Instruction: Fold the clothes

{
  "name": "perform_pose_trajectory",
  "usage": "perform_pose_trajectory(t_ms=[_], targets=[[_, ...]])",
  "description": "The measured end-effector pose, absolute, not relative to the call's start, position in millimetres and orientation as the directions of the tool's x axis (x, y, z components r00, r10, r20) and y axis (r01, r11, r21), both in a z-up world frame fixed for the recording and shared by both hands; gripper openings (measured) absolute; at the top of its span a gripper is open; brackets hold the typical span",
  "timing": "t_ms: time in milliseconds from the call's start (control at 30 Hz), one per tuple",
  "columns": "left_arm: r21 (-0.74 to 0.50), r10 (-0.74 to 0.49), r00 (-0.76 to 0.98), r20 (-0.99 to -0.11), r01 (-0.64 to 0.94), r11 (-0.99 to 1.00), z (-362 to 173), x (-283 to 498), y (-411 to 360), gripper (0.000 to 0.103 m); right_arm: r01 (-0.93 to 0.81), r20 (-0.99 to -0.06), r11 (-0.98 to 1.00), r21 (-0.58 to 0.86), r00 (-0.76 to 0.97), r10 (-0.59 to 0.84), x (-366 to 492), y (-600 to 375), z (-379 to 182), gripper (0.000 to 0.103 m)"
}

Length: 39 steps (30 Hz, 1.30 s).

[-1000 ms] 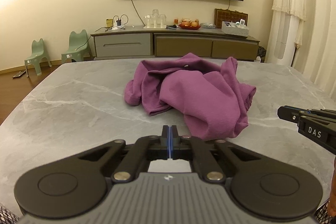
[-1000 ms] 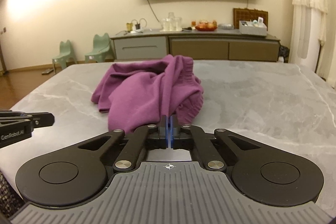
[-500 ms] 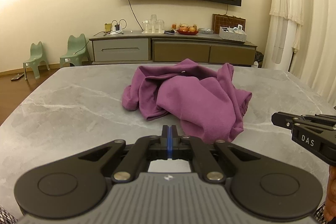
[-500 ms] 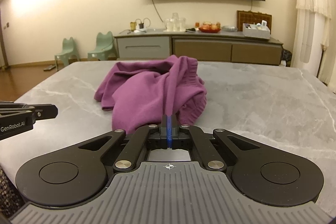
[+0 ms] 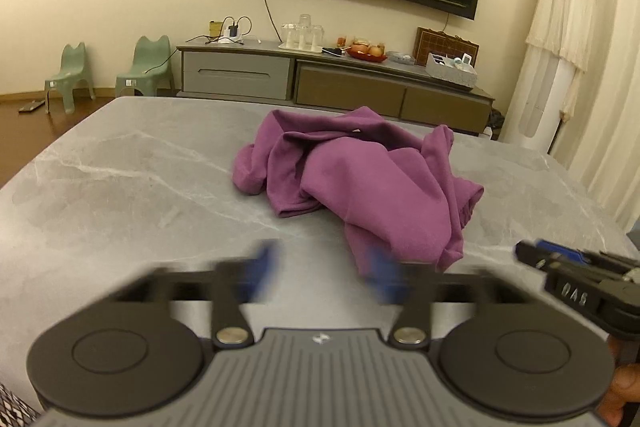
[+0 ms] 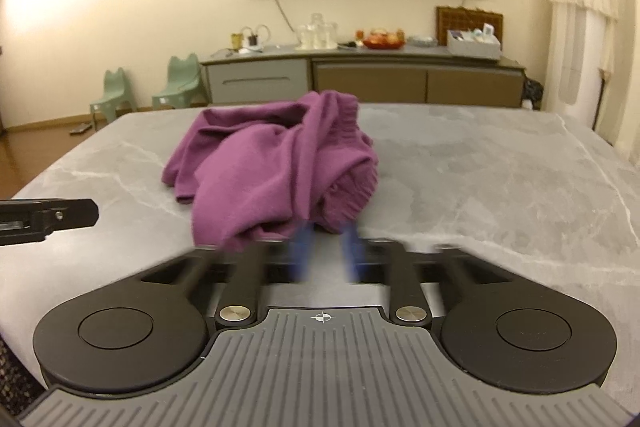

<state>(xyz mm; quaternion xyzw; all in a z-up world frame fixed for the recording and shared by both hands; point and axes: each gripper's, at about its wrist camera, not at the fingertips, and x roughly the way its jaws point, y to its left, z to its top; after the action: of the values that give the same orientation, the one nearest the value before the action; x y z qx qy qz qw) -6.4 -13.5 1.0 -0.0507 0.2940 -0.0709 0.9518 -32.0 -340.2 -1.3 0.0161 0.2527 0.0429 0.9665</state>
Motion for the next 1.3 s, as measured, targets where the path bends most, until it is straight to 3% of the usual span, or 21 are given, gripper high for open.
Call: perform_pose_trajectory(t_ms=[33, 67, 233, 700, 867, 1033, 1067, 1133, 1167, 1200, 1267, 1300], targets=[[-0.154, -0.164, 0.818, -0.552, 0.094, 0.984, 0.8, -5.9, -11.5, 0.103, -0.069, -0.482, 0.996, 0.058, 0.871, 0.088, -31.9, -341.0, -2.3, 0.077], [-0.168, -0.17, 0.813, -0.557, 0.09, 0.982, 0.0, -4.9, -9.9, 0.103, -0.067, -0.475, 0.996, 0.063, 0.875, 0.089, -32.1, -342.0, -2.9, 0.078], [-0.219, -0.188, 0.793, -0.58, 0.071, 0.973, -4.0, -0.3, -3.5, 0.103, -0.056, -0.482, 0.996, 0.066, 0.872, 0.081, -30.6, -344.1, -3.8, 0.079], [-0.1, -0.208, 0.791, -0.575, 0.184, 0.978, 9.2, 42.9, -24.4, 0.103, -0.018, -0.5, 0.992, 0.126, 0.862, 0.08, -12.4, -358.7, -6.9, 0.085], [-0.04, -0.221, 0.779, -0.587, 0.244, 0.969, -13.0, 85.7, -34.1, 0.103, -0.014, -0.499, 0.965, 0.262, 0.854, 0.148, 30.3, -368.8, -0.3, 0.089], [-0.081, -0.232, 0.762, -0.604, 0.231, 0.97, -53.3, 109.6, -18.4, 0.103, -0.029, -0.522, 0.985, 0.169, 0.845, 0.114, 104.0, -338.2, 0.2, 0.091], [-0.108, -0.235, 0.747, -0.621, 0.216, 0.97, -59.2, 113.0, -11.8, 0.103, -0.028, -0.544, 0.988, 0.151, 0.832, 0.107, 122.6, -330.3, -4.3, 0.089], [-0.165, -0.237, 0.726, -0.646, 0.171, 0.971, -62.9, 119.3, 1.7, 0.103, -0.033, -0.616, 0.988, 0.151, 0.778, 0.12, 157.1, -317.8, -17.8, 0.054], [-0.193, -0.255, 0.729, -0.636, 0.17, 0.966, -58.9, 120.6, 7.8, 0.103, -0.056, -0.637, 0.988, 0.143, 0.759, 0.136, 168.0, -312.4, -19.9, 0.047], [-0.217, -0.27, 0.735, -0.622, 0.169, 0.961, -54.0, 121.3, 13.8, 0.103, -0.08, -0.655, 0.987, 0.136, 0.74, 0.15, 178.3, -307.4, -20.8, 0.021], [-0.246, -0.276, 0.77, -0.575, 0.159, 0.956, -39.4, 117.5, 25.5, 0.103, -0.121, -0.591, 0.979, 0.167, 0.782, 0.198, 178.6, -311.2, 17.2, 0.0], [-0.259, -0.277, 0.788, -0.55, 0.155, 0.953, -33.0, 114.7, 31.2, 0.103, -0.14, -0.494, 0.972, 0.19, 0.841, 0.218, 165.0, -317.1, 50.8, 0.0]])
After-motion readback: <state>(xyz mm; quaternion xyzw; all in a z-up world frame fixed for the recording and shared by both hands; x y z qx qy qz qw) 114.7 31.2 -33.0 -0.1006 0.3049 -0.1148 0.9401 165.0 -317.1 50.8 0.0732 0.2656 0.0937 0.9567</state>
